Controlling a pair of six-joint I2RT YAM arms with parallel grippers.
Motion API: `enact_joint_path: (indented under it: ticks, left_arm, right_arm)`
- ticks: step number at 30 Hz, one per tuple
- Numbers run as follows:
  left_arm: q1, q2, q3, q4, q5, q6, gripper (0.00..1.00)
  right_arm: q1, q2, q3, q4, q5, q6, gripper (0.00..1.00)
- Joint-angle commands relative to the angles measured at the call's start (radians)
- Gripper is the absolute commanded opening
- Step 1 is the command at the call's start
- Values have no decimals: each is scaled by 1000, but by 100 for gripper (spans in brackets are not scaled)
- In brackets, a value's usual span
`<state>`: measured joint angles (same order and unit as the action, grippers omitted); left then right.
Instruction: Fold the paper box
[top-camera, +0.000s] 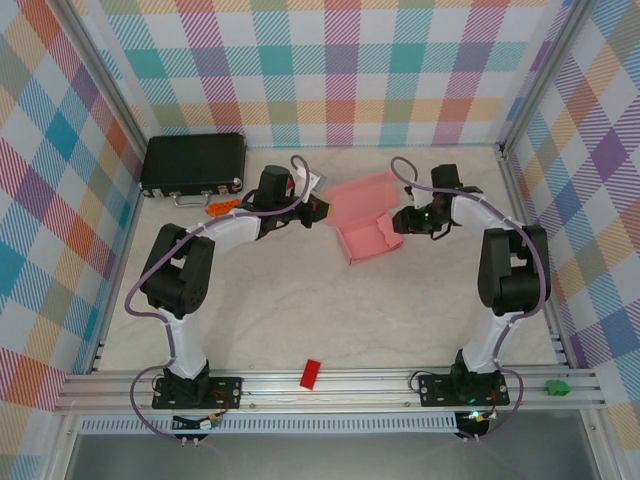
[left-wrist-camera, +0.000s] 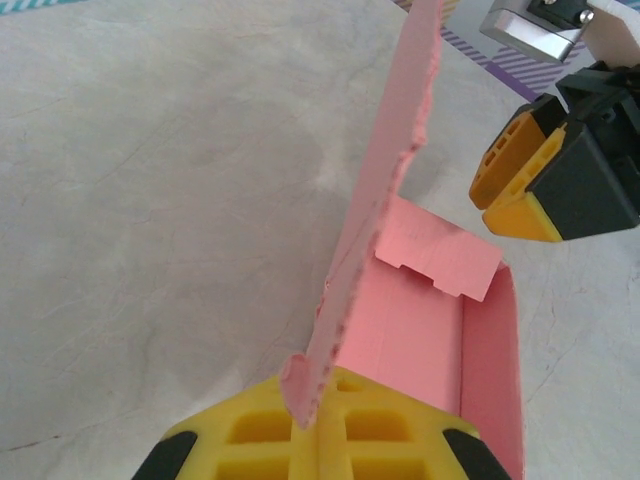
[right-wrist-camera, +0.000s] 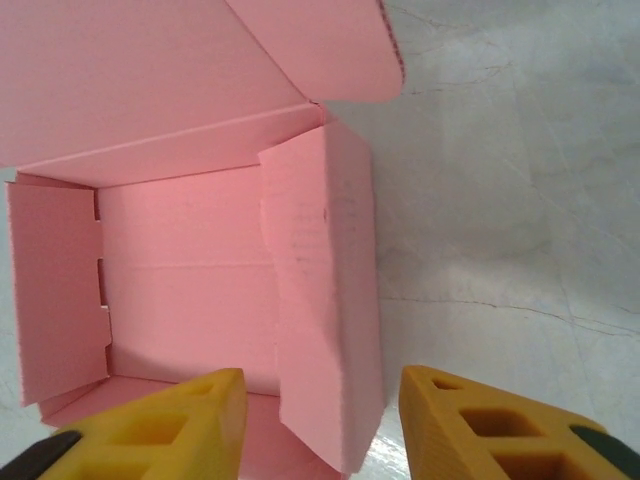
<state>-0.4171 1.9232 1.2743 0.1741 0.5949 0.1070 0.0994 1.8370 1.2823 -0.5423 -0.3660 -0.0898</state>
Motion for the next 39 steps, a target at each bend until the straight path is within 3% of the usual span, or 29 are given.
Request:
enact_joint_path:
  ticks: [1,15,30,39]
  left_arm:
    - [14,-2,23,-25,52,30,0]
    - [18,11,38,-27,62,14,0]
    - [18,20,46,-20,65,-10,0]
    - [19,26,44,-12,60,-23,0]
  right_arm:
    - [-1,-4,7,-25,-39,-60,42]
    - [14,54,34,-55,-10,-113,37]
    - [50,84,32,-60,49,-102,19]
    - [88,88,28,-73,154,-97,14]
